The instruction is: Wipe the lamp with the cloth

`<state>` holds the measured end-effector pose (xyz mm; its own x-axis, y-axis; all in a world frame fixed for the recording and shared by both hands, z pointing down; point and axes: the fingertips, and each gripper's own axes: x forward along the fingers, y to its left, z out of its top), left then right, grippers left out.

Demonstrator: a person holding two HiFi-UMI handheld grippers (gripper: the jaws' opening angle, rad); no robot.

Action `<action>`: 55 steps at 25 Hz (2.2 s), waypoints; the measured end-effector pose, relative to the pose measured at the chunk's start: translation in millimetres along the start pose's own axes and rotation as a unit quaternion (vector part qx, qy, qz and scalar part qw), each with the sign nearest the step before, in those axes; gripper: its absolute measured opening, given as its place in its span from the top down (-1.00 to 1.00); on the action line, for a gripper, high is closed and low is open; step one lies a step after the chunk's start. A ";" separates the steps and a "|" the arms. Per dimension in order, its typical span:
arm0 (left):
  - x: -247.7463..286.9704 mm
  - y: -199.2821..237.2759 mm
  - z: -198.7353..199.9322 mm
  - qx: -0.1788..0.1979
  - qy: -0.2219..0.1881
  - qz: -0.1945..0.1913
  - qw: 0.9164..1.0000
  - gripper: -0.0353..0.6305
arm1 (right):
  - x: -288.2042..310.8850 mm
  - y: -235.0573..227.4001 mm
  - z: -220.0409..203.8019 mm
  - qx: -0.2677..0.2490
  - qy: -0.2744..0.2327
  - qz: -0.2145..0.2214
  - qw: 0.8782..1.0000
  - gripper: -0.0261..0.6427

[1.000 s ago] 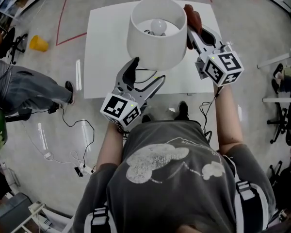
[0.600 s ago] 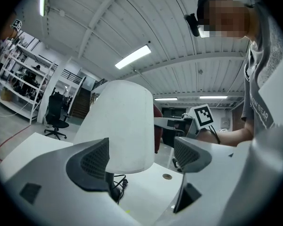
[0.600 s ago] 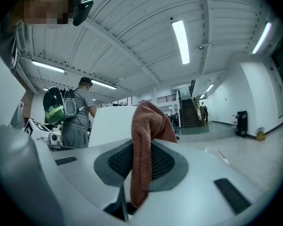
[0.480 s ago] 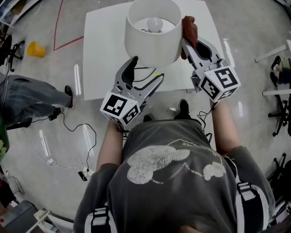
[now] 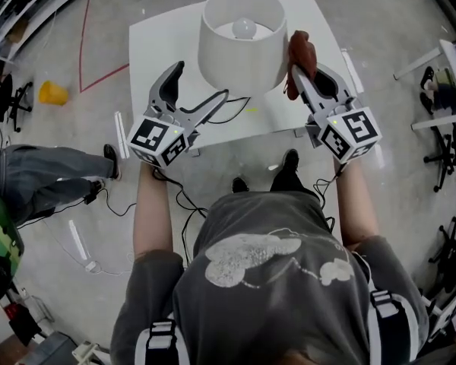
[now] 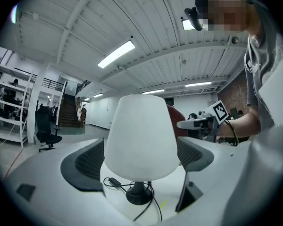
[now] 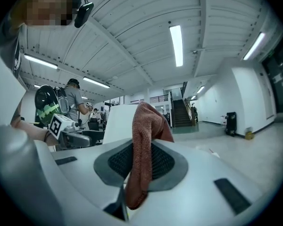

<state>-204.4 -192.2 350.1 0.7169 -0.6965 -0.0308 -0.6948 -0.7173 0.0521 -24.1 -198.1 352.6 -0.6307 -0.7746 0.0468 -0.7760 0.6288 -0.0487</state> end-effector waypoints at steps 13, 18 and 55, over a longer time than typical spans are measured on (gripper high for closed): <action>64.1 18.6 30.7 -0.055 0.035 -0.172 0.983 -0.88 | -2.0 -1.9 3.8 -0.038 0.032 0.016 0.999 0.75; 71.8 14.9 30.1 -0.079 0.017 -0.179 0.981 -0.88 | 7.9 -2.4 1.3 -0.026 0.032 0.026 0.999 0.75; 53.6 -30.1 21.0 -0.066 -0.037 -0.037 0.996 -0.88 | 40.6 -50.7 10.4 -0.028 0.024 -0.022 0.999 0.75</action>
<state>-146.3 -208.2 326.0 0.7563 -0.6445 -0.1123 -0.6231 -0.7619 0.1767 -10.3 -262.2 346.6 -0.5945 -0.7983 0.0962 -0.8014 0.5980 0.0107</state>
